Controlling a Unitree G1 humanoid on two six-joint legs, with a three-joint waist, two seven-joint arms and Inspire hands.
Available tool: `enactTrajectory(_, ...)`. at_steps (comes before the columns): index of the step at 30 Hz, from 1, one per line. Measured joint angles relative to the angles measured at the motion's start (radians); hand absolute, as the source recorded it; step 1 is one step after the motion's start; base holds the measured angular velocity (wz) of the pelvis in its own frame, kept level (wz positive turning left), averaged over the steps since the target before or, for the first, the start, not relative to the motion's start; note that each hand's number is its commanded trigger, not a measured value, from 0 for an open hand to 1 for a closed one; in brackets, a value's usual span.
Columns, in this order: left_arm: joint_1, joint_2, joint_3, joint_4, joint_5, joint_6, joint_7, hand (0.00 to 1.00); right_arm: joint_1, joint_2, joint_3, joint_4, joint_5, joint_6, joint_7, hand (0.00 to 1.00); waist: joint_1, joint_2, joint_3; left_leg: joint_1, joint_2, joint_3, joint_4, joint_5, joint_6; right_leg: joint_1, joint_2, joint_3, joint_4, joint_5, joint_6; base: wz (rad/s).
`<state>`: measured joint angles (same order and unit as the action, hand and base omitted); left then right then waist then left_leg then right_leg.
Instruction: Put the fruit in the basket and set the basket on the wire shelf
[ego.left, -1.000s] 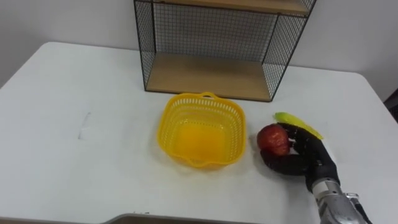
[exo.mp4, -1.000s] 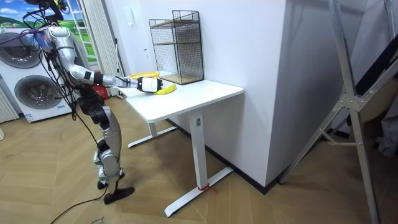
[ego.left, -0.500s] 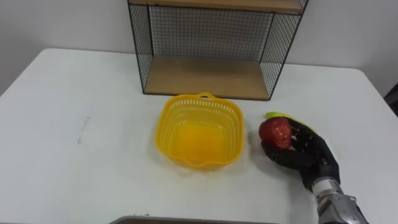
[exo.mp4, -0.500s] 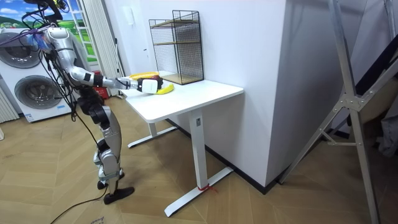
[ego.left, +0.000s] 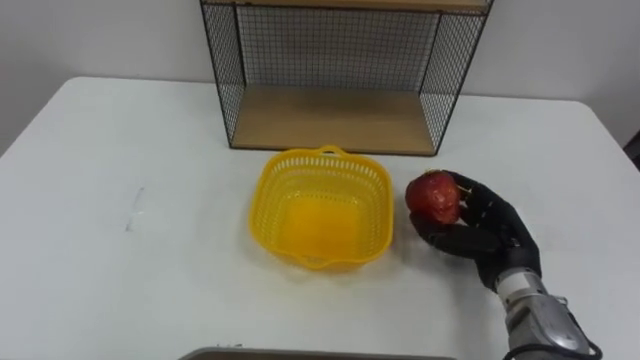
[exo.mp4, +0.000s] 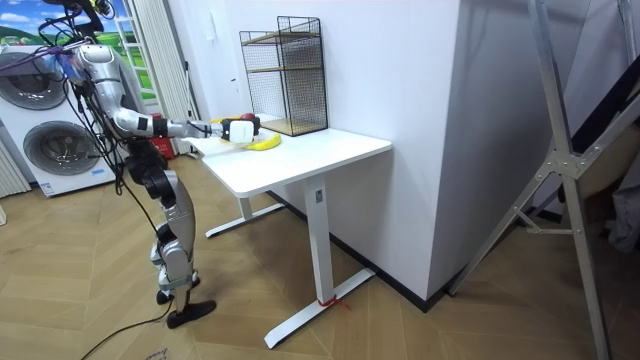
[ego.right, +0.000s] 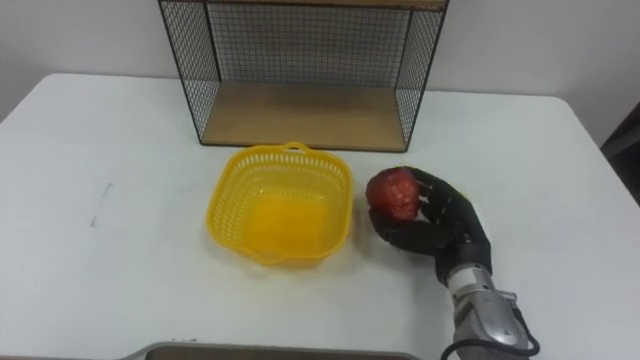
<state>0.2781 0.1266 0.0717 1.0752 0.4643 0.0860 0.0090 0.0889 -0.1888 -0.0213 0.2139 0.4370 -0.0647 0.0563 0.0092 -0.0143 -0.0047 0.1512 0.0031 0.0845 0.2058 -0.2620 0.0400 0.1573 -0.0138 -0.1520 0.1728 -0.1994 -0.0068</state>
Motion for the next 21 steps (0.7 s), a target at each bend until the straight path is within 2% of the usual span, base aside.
enactTrajectory(8, -0.005, 0.001, -0.001, 0.000, -0.001, -0.005, 0.000, 0.00, 0.000, -0.002, 0.000, -0.037, -0.002, 0.000, 0.012, 1.00, 0.002, -0.013, -0.0010, 0.002, 0.000, 0.005, 0.000, 0.000, 0.000, -0.005, 0.002, 0.006, 0.001, 0.000, 0.000, -0.01)
enactTrajectory(11, -0.006, 0.001, 0.000, 0.000, -0.001, -0.013, 0.000, 0.00, 0.000, -0.004, 0.000, -0.052, -0.009, 0.000, 0.010, 1.00, 0.018, -0.012, -0.0010, -0.004, 0.001, 0.014, 0.000, 0.000, 0.000, -0.014, 0.006, 0.013, 0.005, 0.000, -0.001, -0.10)
enactTrajectory(13, -0.011, 0.001, 0.000, 0.000, -0.001, -0.027, 0.000, 0.00, 0.000, -0.004, 0.001, -0.089, -0.009, 0.000, 0.011, 1.00, 0.024, -0.010, 0.0020, -0.010, 0.001, 0.014, 0.000, 0.000, 0.000, -0.021, 0.006, 0.013, 0.014, 0.000, -0.001, 0.00)
enactTrajectory(21, -0.008, 0.001, -0.017, 0.004, 0.002, -0.030, 0.000, 0.00, 0.000, -0.005, 0.050, -0.187, -0.058, -0.003, 0.020, 1.00, 0.029, -0.008, 0.0033, -0.009, 0.001, 0.013, 0.000, 0.000, 0.000, -0.020, 0.007, 0.014, 0.012, 0.000, 0.000, 0.00)
